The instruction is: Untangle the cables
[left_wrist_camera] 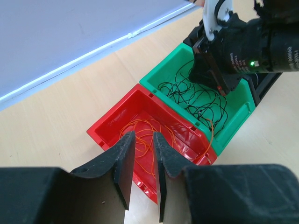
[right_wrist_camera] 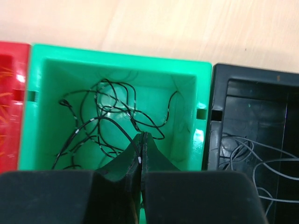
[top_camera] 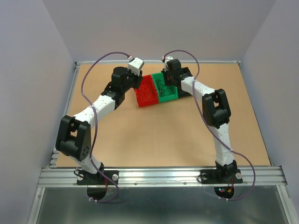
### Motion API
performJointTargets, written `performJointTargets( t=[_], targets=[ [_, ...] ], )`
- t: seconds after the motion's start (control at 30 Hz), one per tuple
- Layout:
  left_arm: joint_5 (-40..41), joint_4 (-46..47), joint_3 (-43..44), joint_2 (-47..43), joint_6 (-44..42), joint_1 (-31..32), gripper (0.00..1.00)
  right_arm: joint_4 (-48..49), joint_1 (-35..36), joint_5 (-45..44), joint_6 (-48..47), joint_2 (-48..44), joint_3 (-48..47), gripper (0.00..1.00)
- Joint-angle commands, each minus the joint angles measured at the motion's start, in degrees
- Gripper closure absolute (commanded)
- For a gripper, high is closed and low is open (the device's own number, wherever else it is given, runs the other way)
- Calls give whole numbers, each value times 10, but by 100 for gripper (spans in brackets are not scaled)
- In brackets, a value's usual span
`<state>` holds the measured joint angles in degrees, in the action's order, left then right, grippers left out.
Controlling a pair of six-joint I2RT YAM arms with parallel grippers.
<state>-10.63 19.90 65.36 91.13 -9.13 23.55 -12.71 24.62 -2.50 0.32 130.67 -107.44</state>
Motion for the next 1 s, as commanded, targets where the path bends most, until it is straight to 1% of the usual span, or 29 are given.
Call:
performJointTargets(
  t=[0.0,0.13,0.37,0.57,0.6,0.67,0.8,0.87,0.97],
  targets=[
    [0,22,6,2,-3,0,67,-2,29,-29,-30,19,-19,99],
    [0,22,6,4,-3,-1,67,-2,53,-54,-30,49,-20,99],
    [-2,21,4,-1,-2,-1,67,-2,57,-82,-5,82,-11,100],
    [-1,21,4,0,-3,-1,67,-1,58,-105,17,49,-3,99],
    [-2,20,4,0,-2,-1,67,-1,57,-108,17,33,-4,96],
    [-1,20,4,0,-2,-1,67,0,57,-117,21,19,-8,95],
    [0,18,4,0,-3,-1,67,-1,56,-124,25,-9,-13,82],
    [-2,16,6,1,-3,-1,67,0,57,-124,27,-18,-13,79],
    [-3,15,6,3,-3,-1,67,-1,57,-124,30,-21,-13,77]
  ],
)
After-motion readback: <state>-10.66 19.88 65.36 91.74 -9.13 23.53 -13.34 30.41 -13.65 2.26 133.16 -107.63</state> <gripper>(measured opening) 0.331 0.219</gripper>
